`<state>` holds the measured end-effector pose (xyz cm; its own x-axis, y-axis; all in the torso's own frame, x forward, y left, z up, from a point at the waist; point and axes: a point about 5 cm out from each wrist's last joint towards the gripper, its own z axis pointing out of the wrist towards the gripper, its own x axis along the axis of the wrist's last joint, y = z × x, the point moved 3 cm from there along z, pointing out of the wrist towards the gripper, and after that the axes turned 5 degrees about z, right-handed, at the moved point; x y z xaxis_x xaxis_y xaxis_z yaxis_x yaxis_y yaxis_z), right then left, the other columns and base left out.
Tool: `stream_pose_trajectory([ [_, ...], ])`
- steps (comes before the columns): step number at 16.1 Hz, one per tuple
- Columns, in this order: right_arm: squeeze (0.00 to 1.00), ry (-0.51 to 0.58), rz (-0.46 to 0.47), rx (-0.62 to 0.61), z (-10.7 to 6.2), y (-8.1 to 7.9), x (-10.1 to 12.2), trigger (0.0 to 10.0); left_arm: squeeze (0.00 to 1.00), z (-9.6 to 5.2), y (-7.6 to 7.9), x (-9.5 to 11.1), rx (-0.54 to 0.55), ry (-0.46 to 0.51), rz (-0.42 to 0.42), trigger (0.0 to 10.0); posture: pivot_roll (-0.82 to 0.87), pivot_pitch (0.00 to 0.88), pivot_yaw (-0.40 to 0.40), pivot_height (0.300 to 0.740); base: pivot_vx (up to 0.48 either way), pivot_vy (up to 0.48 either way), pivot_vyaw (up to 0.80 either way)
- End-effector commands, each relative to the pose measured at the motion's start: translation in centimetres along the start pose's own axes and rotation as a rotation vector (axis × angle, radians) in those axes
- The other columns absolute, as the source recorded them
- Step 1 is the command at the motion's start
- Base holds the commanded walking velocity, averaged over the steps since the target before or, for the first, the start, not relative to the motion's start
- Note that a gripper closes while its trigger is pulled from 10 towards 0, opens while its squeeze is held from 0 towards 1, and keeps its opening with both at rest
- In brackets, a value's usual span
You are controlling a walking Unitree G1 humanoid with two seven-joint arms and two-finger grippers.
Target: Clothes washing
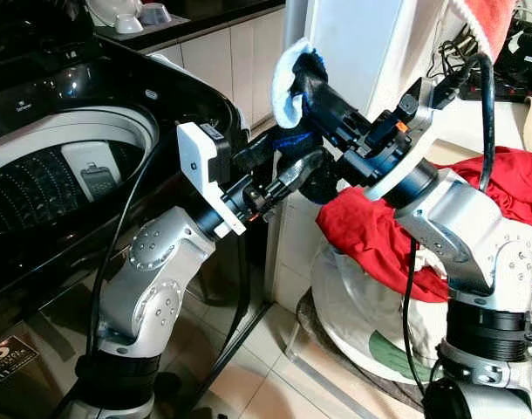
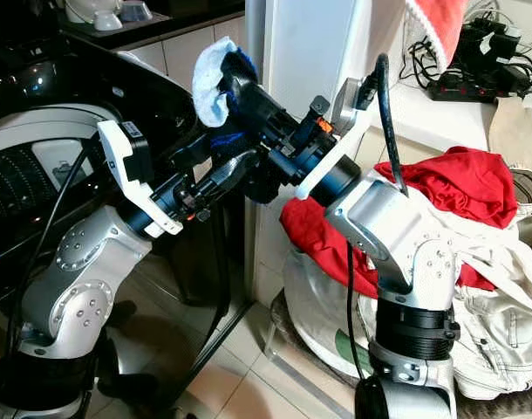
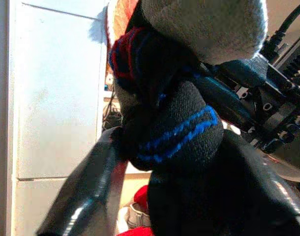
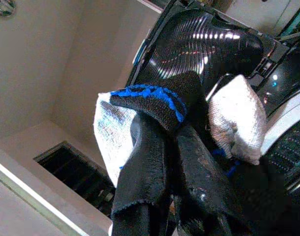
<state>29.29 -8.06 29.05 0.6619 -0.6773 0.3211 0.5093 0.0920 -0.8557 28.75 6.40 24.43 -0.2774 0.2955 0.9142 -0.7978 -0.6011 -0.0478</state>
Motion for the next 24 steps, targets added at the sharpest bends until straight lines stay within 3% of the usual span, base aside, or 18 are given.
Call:
stream_pose_trajectory([
  [1,0.00,-0.007,-0.008,0.013,-0.1,-0.4,-0.2,0.0,0.00,-0.1,-0.1,0.0,-0.004,0.005,-0.007,0.0,-0.09,0.000,-0.012,0.740,0.000,0.000,0.00],
  [9,0.00,-0.008,-0.027,0.007,-0.1,-0.4,-0.3,0.0,0.00,-0.1,-0.7,0.2,0.020,0.011,0.008,0.0,-0.09,0.000,-0.008,0.740,0.000,0.000,0.00],
  [10,0.16,-0.007,-0.031,0.006,-0.1,-0.3,-0.3,0.0,0.00,-0.1,-0.9,0.2,0.036,0.008,0.019,0.0,-0.09,0.000,-0.007,0.740,0.000,0.000,0.00],
  [11,0.49,-0.007,-0.034,0.005,-0.1,-0.3,-0.2,3.6,0.00,-0.1,-1.1,0.2,0.046,0.006,0.026,0.0,-0.09,0.000,-0.005,0.740,0.000,0.000,0.00],
  [12,1.00,-0.006,-0.042,-0.002,-0.1,-0.2,-0.2,5.9,0.00,-0.2,-2.2,0.3,0.111,0.002,0.065,0.0,-0.09,0.000,-0.003,0.740,0.000,0.000,0.00],
  [13,1.00,-0.007,-0.050,-0.010,-0.1,-0.1,-0.2,10.0,0.00,-0.3,-3.0,0.3,0.156,-0.003,0.085,0.0,-0.09,0.000,-0.001,0.740,0.000,0.000,0.00],
  [15,1.00,-0.014,-0.079,-0.045,-0.2,0.4,-0.3,10.0,0.00,-1.2,-7.2,1.0,0.366,-0.028,0.184,0.0,-0.09,0.000,0.007,0.740,0.000,0.000,0.00],
  [16,1.00,-0.018,-0.090,-0.059,-0.2,0.6,-0.4,10.0,0.00,-1.5,-8.2,1.2,0.417,-0.033,0.205,0.0,-0.08,0.000,0.008,0.740,0.000,0.000,0.00],
  [17,0.71,-0.059,-0.171,-0.130,-0.2,1.5,-0.8,10.0,0.00,-2.3,-10.9,1.6,0.553,-0.076,0.268,0.0,-0.08,0.000,0.009,0.740,0.000,0.000,0.00],
  [18,0.00,-0.125,-0.279,-0.202,-0.3,2.4,-1.5,10.0,0.00,-3.2,-13.4,1.5,0.671,-0.156,0.317,0.0,-0.08,0.000,0.009,0.740,0.000,0.000,0.00],
  [20,0.00,-0.300,-0.550,-0.345,-0.5,4.1,-3.2,10.0,0.00,-5.2,-17.7,0.0,0.821,-0.406,0.417,0.0,-0.08,0.000,0.008,0.740,0.000,0.000,0.00],
  [21,0.00,-0.407,-0.746,-0.405,-0.3,4.9,-4.0,10.0,0.00,-8.1,-21.6,-0.9,0.965,-0.690,0.487,9.4,-0.08,0.000,0.008,0.740,0.000,0.000,0.00],
  [22,0.00,-0.423,-0.771,-0.382,0.1,4.4,-4.4,10.0,0.00,-9.5,-22.7,-0.8,1.031,-0.778,0.507,10.0,-0.08,0.000,0.015,0.740,0.000,0.000,0.00],
  [23,0.00,-0.431,-0.772,-0.371,0.3,4.2,-4.6,10.0,0.00,-10.2,-23.3,-0.1,1.093,-0.762,0.495,10.0,-0.08,0.000,0.018,0.740,0.000,0.000,0.00],
  [24,0.00,-0.440,-0.796,-0.364,0.3,4.1,-4.8,10.0,0.00,-11.3,-24.1,0.4,1.150,-0.807,0.503,10.0,-0.09,0.000,0.031,0.740,0.000,0.000,0.00],
])
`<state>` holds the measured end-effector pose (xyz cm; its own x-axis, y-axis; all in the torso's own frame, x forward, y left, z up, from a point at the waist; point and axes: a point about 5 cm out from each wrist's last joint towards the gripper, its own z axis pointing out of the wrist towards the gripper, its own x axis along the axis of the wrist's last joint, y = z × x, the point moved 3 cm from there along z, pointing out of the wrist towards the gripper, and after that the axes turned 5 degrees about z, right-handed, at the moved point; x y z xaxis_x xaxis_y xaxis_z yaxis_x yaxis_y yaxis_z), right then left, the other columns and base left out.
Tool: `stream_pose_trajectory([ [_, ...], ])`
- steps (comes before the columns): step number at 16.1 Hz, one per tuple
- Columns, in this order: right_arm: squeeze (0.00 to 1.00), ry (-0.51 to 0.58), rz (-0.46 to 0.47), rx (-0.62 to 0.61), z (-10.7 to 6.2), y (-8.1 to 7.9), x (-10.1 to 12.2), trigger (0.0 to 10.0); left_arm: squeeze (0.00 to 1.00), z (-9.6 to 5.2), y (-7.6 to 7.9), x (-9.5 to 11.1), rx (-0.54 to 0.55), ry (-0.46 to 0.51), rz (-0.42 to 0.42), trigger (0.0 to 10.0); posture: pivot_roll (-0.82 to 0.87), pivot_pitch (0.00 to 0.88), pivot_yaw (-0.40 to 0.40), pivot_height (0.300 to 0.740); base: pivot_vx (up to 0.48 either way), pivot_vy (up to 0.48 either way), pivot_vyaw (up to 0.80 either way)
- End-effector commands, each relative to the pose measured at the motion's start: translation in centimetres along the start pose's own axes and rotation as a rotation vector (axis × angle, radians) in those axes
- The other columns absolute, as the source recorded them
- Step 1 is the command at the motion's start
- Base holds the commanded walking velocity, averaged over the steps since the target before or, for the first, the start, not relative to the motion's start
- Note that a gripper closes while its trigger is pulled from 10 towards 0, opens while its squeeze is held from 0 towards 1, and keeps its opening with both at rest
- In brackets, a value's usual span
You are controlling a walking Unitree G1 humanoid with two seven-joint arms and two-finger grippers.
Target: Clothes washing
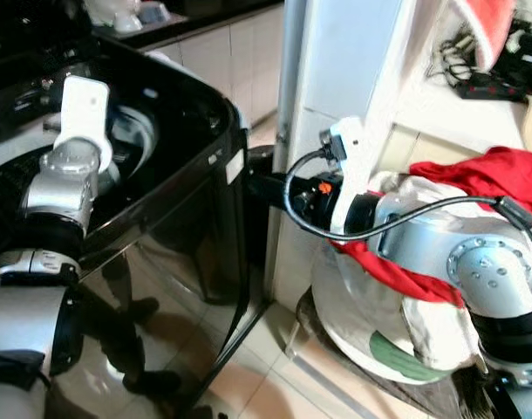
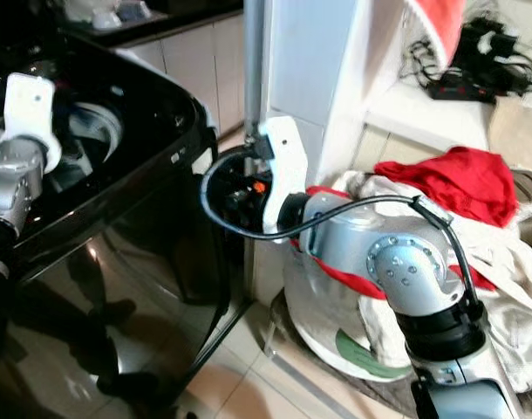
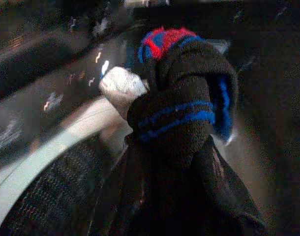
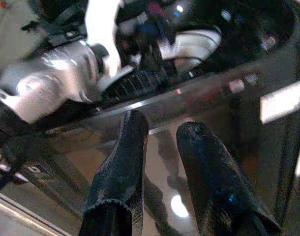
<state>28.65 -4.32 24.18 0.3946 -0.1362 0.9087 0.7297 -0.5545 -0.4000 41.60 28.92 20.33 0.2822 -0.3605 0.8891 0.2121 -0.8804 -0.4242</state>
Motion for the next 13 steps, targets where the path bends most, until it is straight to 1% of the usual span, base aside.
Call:
stream_pose_trajectory([
  [1,0.00,-0.018,-0.043,0.001,0.0,-0.2,-0.2,10.0,0.00,0.2,-1.2,0.6,0.040,-0.018,0.003,10.0,-0.09,0.000,0.031,0.740,0.000,0.000,0.00],
  [2,0.00,-0.017,-0.060,-0.002,0.0,-0.2,-0.2,10.0,0.00,0.3,-1.3,0.4,0.034,-0.039,0.011,10.0,-0.09,0.000,0.039,0.740,0.000,0.000,0.00],
  [3,0.00,-0.006,-0.093,-0.014,-0.1,0.2,-0.3,10.0,1.00,0.5,-1.3,0.2,-0.001,-0.074,0.004,10.0,-0.10,0.000,0.050,0.740,0.000,0.000,0.00],
  [4,0.00,-0.003,-0.098,-0.019,-0.2,0.3,-0.3,10.0,1.00,0.6,-1.2,0.1,-0.011,-0.082,0.002,10.0,-0.10,0.000,0.050,0.740,0.000,0.000,0.00],
  [5,0.00,-0.002,-0.102,-0.028,-0.3,0.5,-0.3,10.0,1.00,0.6,-1.0,-0.2,-0.027,-0.096,0.021,10.0,-0.10,0.000,0.050,0.740,0.000,0.000,0.00],
  [9,0.00,-0.009,-0.110,-0.033,-0.3,0.8,-0.4,10.0,1.00,0.6,-1.1,-1.2,-0.042,-0.131,0.028,10.0,-0.10,0.000,0.047,0.740,0.000,0.000,0.00],
  [13,0.00,-0.005,-0.110,-0.048,-0.2,1.3,-0.3,10.0,1.00,0.5,-1.6,-1.7,-0.043,-0.147,0.027,10.0,-0.08,0.000,0.037,0.740,0.000,0.000,0.00],
])
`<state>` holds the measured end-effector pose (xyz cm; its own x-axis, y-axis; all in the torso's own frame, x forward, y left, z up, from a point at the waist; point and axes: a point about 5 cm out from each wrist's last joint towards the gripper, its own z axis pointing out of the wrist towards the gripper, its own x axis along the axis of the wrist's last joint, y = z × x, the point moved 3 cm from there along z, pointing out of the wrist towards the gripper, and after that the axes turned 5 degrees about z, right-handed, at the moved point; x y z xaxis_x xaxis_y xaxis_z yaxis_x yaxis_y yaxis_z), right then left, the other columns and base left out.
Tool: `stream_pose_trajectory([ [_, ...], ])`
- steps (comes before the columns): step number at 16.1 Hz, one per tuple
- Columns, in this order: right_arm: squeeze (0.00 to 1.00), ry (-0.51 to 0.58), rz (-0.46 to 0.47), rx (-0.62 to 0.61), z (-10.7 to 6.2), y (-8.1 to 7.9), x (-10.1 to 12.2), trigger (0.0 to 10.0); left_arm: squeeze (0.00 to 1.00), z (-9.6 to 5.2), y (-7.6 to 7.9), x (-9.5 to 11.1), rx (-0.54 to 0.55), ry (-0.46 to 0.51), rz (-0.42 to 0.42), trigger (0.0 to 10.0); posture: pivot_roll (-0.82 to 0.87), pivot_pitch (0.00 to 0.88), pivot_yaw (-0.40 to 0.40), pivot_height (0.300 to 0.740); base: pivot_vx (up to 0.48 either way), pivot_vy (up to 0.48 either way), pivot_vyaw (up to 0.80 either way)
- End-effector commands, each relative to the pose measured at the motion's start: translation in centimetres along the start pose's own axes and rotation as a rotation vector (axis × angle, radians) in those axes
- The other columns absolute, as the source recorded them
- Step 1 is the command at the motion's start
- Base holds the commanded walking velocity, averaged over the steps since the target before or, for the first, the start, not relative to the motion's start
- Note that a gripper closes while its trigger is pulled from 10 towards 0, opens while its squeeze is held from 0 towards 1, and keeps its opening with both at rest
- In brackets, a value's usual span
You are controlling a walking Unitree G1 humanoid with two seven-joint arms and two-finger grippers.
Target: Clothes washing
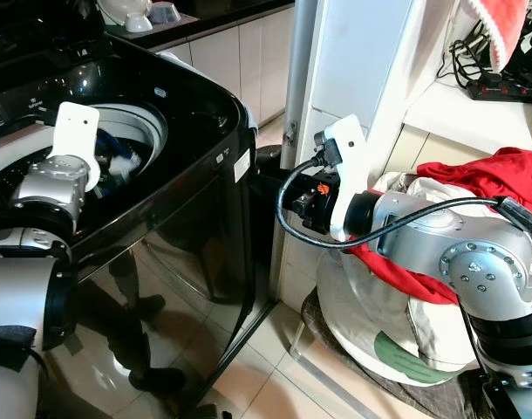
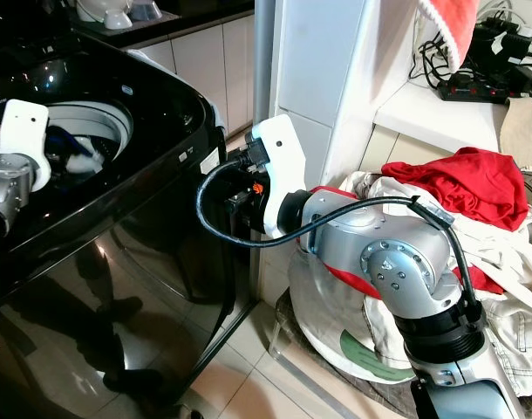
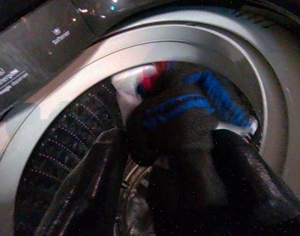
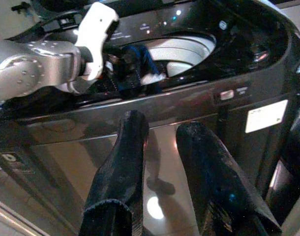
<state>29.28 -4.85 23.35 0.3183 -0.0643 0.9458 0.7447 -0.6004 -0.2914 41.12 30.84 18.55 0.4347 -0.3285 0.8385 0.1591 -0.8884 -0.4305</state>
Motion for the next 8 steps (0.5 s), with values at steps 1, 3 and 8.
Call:
stream_pose_trajectory([
  [1,0.00,0.005,0.002,-0.009,-0.2,0.3,0.1,10.0,1.00,-0.1,-0.6,0.6,0.006,0.014,0.006,10.0,-0.08,0.000,0.036,0.740,0.000,0.000,0.00],
  [3,0.00,0.009,0.007,-0.028,-0.2,0.7,0.2,10.0,1.00,-0.1,-0.7,0.5,0.004,0.011,0.003,10.0,-0.08,0.000,0.034,0.740,0.000,0.000,0.00],
  [8,0.73,-0.077,-0.267,-0.557,-2.8,8.8,0.6,10.0,0.64,-1.2,4.3,5.8,-0.294,0.353,0.001,10.0,-0.08,0.000,0.046,0.740,0.000,0.000,0.00],
])
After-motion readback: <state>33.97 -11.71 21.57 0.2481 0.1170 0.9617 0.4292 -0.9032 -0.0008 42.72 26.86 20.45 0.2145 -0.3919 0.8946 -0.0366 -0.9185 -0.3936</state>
